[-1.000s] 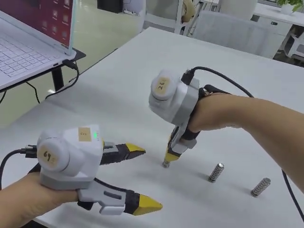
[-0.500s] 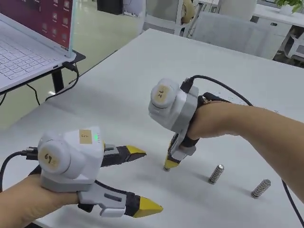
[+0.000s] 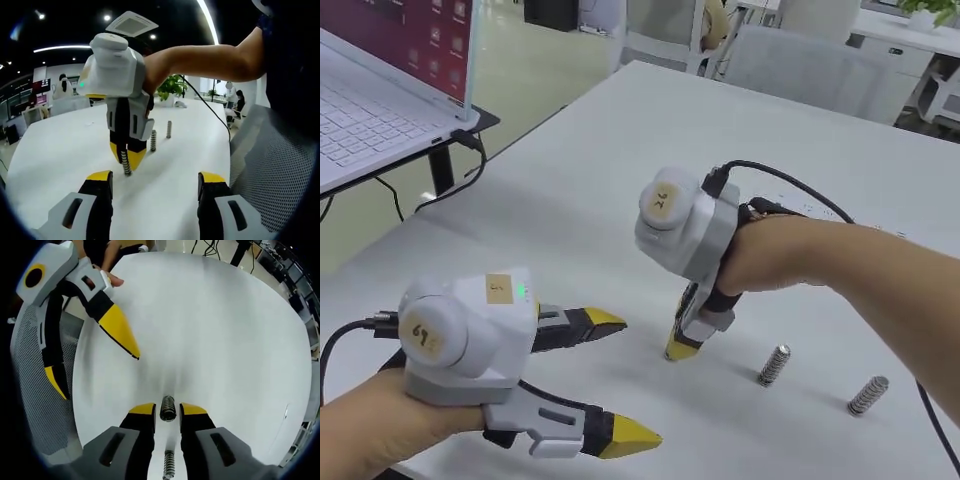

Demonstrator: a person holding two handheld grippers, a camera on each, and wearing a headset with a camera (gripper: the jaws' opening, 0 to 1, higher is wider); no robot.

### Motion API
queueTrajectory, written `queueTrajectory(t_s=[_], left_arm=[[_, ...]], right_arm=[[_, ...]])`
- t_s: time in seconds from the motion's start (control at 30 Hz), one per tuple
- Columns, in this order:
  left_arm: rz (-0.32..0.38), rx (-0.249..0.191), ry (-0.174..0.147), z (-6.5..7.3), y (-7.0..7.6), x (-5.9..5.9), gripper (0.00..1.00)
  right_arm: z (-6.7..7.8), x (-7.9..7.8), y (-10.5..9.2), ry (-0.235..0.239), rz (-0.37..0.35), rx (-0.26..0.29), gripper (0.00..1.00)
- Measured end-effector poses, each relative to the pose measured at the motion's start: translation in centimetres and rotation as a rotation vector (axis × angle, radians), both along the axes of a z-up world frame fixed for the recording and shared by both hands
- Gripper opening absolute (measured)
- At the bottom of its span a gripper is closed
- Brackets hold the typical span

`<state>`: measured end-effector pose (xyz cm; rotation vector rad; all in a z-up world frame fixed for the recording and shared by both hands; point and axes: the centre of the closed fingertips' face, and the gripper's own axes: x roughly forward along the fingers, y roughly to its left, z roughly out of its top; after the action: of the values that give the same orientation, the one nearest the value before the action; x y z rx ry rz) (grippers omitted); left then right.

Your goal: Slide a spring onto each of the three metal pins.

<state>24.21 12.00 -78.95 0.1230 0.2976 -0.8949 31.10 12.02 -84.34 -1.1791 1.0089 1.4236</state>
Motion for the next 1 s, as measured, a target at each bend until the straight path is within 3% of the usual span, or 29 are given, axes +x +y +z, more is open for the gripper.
queueTrajectory(t_s=[0.53, 0.77, 0.87, 1.0], left_arm=[[-0.005, 0.001, -0.003, 0.2, -0.1, 0.5, 0.66], [-0.003, -0.001, -0.003, 0.2, 0.0, 0.8, 0.66], [-0.001, -0.001, -0.001, 0.0, 0.1, 0.9, 0.67], [-0.001, -0.003, -0.001, 0.1, -0.1, 0.9, 0.68]], right_arm=[[1.1, 0.5, -1.3, -0.018, -0.041, 0.057, 0.24], [2.0, 0.4, -2.0, -0.027, -0.067, 0.099, 0.25], [2.4, -0.2, -2.0, -0.002, -0.095, 0.144, 0.25], [2.8, -0.6, -2.5, -0.005, -0.108, 0.170, 0.26]])
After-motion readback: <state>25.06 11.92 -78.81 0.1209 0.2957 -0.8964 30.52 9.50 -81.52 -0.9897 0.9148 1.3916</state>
